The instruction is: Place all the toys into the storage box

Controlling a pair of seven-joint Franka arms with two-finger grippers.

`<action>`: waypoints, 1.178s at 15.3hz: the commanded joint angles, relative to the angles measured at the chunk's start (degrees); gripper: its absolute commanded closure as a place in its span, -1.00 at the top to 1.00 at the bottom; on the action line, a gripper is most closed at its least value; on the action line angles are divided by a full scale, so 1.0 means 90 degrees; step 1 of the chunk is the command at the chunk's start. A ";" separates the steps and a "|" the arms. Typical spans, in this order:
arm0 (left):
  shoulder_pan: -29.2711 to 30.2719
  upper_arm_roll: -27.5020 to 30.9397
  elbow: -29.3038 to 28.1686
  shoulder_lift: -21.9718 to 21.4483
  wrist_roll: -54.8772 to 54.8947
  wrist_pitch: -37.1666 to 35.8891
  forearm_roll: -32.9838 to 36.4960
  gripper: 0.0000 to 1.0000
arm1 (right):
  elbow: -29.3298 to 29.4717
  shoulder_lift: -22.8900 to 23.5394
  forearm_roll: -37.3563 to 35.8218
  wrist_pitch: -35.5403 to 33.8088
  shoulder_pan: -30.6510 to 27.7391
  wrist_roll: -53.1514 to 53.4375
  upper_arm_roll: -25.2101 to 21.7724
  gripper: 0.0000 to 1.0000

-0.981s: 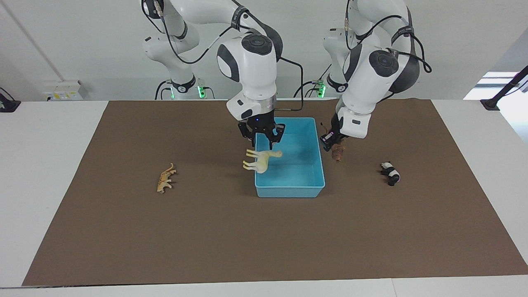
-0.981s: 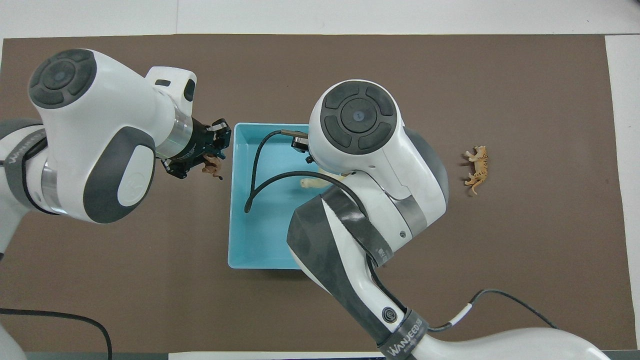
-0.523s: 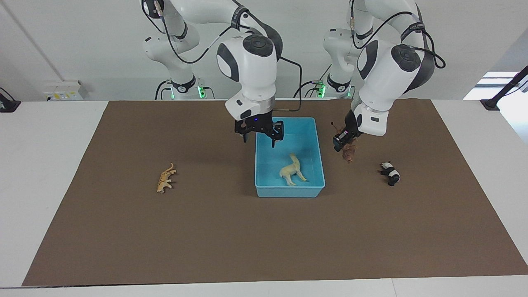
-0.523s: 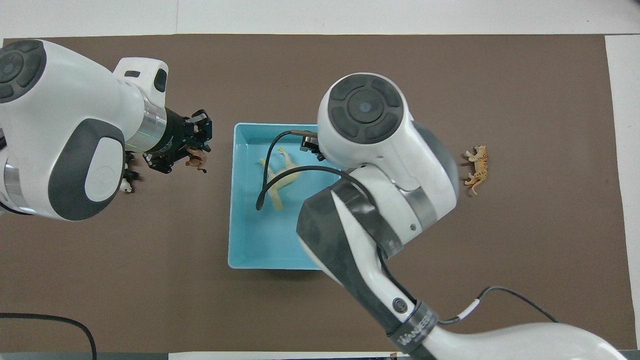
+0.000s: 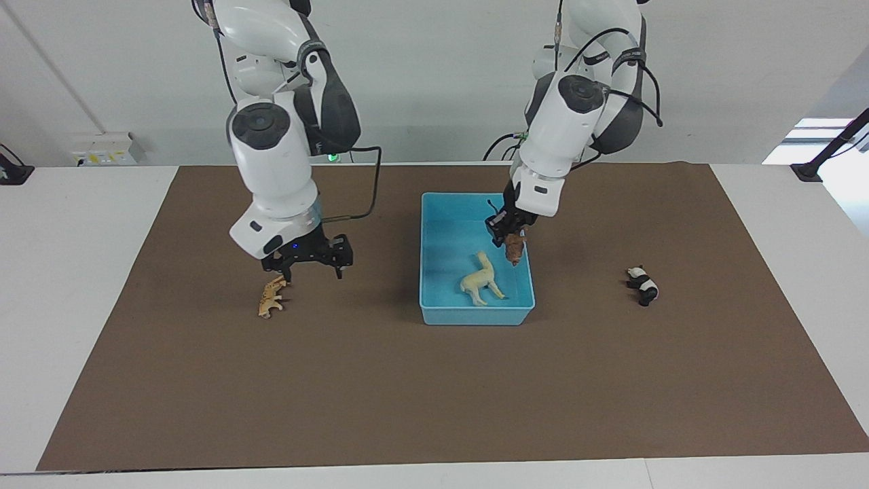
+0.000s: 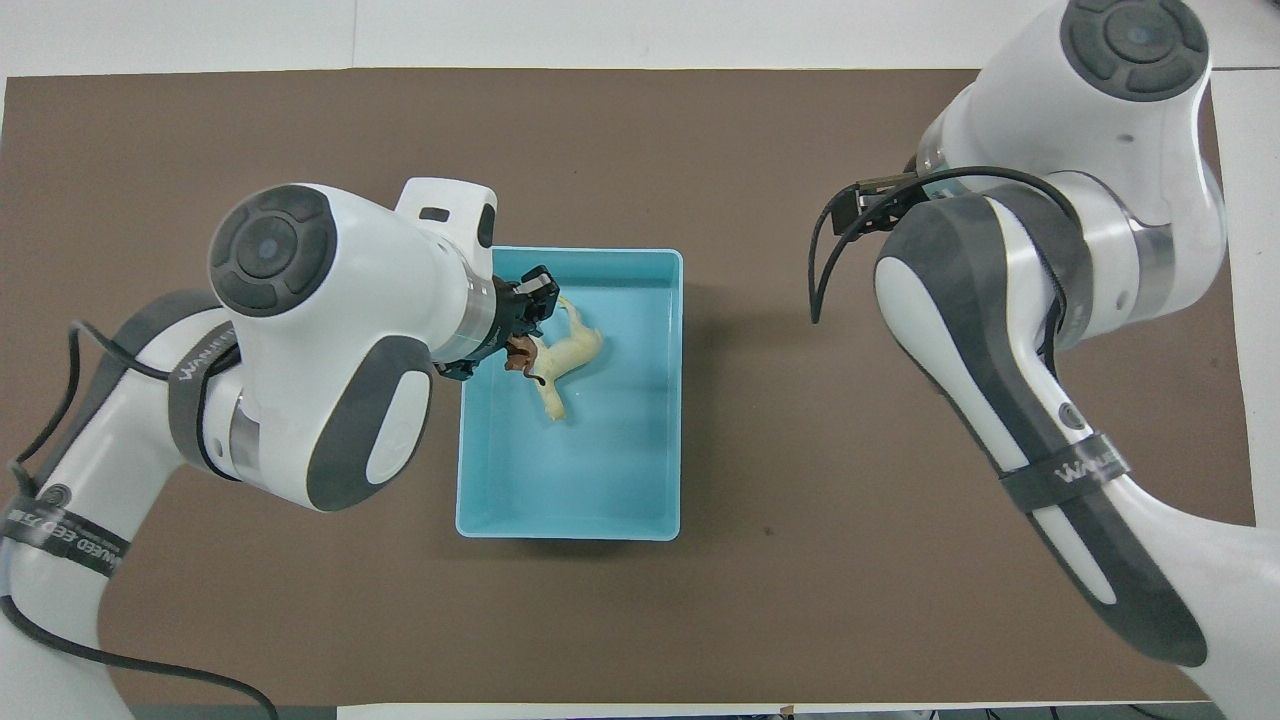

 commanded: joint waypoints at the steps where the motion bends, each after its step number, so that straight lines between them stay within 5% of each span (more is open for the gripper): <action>1: -0.0090 0.0112 -0.0381 -0.0280 -0.0045 0.0103 -0.0059 0.99 | -0.1292 -0.0490 0.0097 0.0940 -0.0476 -0.0584 0.0078 1.00; 4: -0.0090 0.0112 -0.0313 -0.0280 -0.0074 -0.0180 0.0038 1.00 | -0.2786 -0.0950 0.0107 0.1751 -0.0974 -0.0390 0.0069 1.00; 7: 0.0153 0.0228 -0.0283 -0.0446 0.0256 -0.0648 0.0748 1.00 | -0.3482 -0.1155 0.0117 0.1997 -0.1318 -0.0311 0.0078 1.00; 14: 0.2310 0.0258 -0.0313 -0.0398 0.4463 -0.0661 0.1151 1.00 | -0.4187 -0.1254 0.0127 0.2749 -0.1318 -0.0107 0.0088 1.00; 18: 0.3229 0.0238 -0.0313 0.0138 0.5792 0.0587 0.1318 1.00 | -0.4216 -0.0854 0.0283 0.3373 -0.1337 0.0031 0.0078 1.00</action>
